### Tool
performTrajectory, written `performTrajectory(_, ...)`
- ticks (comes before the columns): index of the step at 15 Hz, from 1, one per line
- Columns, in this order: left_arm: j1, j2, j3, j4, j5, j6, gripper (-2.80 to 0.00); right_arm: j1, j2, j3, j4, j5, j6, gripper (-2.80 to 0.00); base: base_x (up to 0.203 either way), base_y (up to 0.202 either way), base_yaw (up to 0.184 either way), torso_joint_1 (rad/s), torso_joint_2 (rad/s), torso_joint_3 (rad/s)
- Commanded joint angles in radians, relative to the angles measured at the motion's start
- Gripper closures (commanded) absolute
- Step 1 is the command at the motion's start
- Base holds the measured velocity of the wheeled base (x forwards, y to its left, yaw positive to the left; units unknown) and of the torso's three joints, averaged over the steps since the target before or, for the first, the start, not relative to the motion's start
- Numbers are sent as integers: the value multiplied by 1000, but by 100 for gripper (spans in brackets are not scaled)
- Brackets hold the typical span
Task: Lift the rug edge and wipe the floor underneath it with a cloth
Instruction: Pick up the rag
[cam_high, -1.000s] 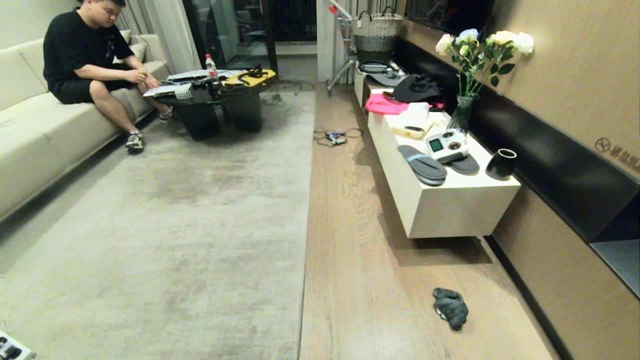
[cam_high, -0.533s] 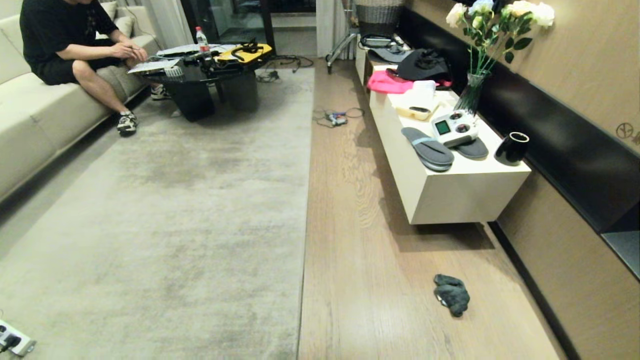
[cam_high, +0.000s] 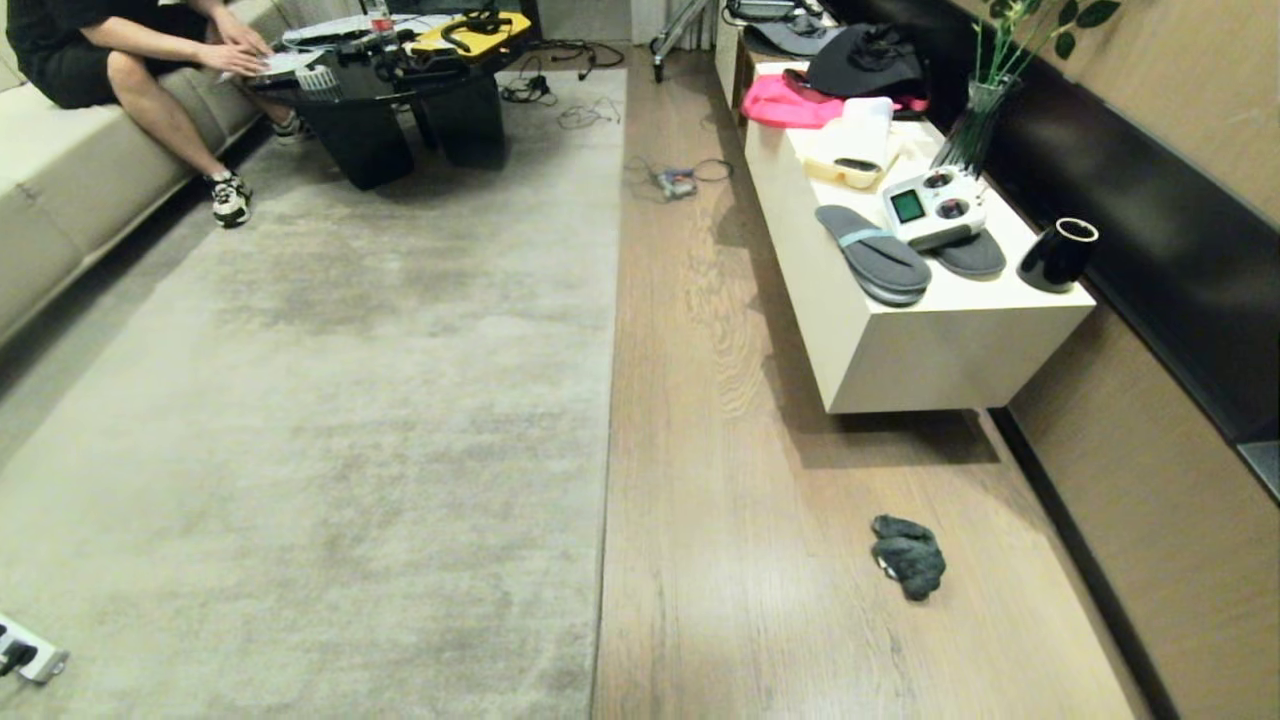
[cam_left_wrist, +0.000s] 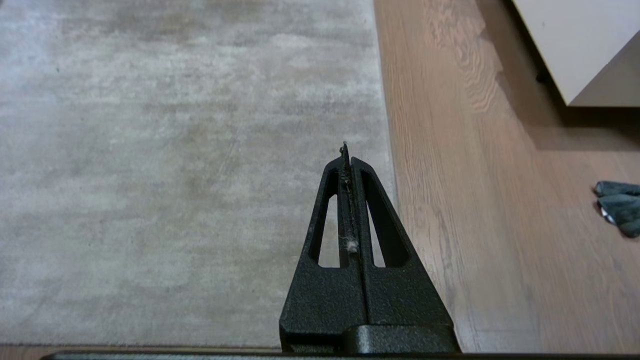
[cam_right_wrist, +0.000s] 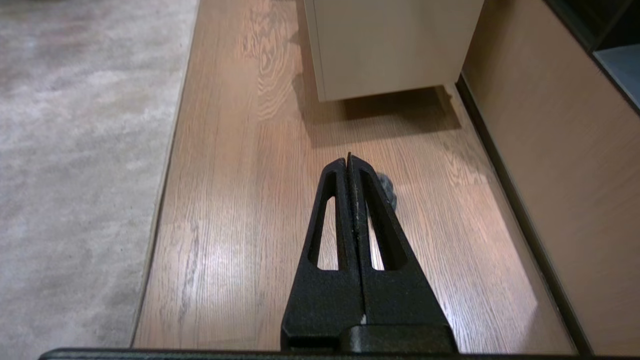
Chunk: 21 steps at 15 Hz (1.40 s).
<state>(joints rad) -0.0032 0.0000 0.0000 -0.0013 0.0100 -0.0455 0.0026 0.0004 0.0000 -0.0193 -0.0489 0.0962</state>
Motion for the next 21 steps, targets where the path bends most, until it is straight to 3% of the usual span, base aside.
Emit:
performTrajectory(1,0,2,0,0,1,0,0,-1,1,0,-1,0,0,0,0,0,0,3,7,-194)
performTrajectory(21,0,2,0,0,1,-2,0,0,1,0,-1,0,0,0,0,0,0,1,2,-198)
